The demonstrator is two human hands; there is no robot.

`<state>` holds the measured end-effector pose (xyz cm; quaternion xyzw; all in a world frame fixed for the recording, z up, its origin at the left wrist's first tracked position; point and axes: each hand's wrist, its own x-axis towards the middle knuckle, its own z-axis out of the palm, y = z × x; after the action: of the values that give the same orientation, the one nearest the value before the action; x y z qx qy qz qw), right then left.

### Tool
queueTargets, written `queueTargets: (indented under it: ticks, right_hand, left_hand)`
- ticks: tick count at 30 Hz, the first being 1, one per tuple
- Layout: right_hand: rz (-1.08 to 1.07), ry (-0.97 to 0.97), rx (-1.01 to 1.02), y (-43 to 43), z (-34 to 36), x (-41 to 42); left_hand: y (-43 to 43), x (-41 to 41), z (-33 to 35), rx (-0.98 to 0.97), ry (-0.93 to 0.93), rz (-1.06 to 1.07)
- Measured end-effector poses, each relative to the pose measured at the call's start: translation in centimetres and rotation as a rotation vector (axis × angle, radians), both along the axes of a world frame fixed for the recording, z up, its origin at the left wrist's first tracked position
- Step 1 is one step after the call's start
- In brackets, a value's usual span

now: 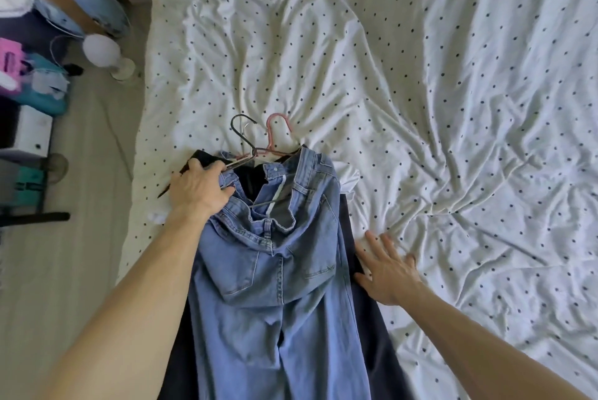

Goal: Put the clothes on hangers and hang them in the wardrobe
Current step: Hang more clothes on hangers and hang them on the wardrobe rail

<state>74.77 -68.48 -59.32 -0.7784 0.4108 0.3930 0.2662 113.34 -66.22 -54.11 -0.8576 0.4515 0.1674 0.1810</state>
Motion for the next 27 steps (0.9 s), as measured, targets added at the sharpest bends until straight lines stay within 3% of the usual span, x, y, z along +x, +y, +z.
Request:
queueTargets:
  ticks: [7,9,11,15,18,23,27]
  right_hand:
    - [-0.098,-0.024,0.109,-1.1,1.7,0.5]
    - [-0.266,-0.13,0.127,-0.8,3.2,0.6]
    - [-0.479,-0.281,0.077,-0.2,5.7,0.4]
    - [-0.684,-0.653,-0.163,-0.1,13.5,-0.8]
    - [-0.587,-0.838,-0.4,-1.3,20.3,-2.9]
    - [-0.156,-0.702,-0.418,-1.7,28.3,-7.7]
    - [-0.166,-0.77,-0.469,-0.3,33.3,-12.6]
  left_hand:
    - [2.4,0.9,5.2,-0.194,0.56,0.346]
    - [3.3,-0.5,8.0,-0.332,0.573,0.355]
    - [4.7,-2.7,10.4,-0.444,0.471,0.302]
    - [8.6,-8.0,14.5,-0.543,0.474,0.27]
    - [11.4,-11.6,17.9,-0.572,0.465,0.226]
    - [14.2,-17.4,25.3,-0.688,0.504,0.211]
    - [14.0,-21.5,32.0,-0.694,0.467,0.171]
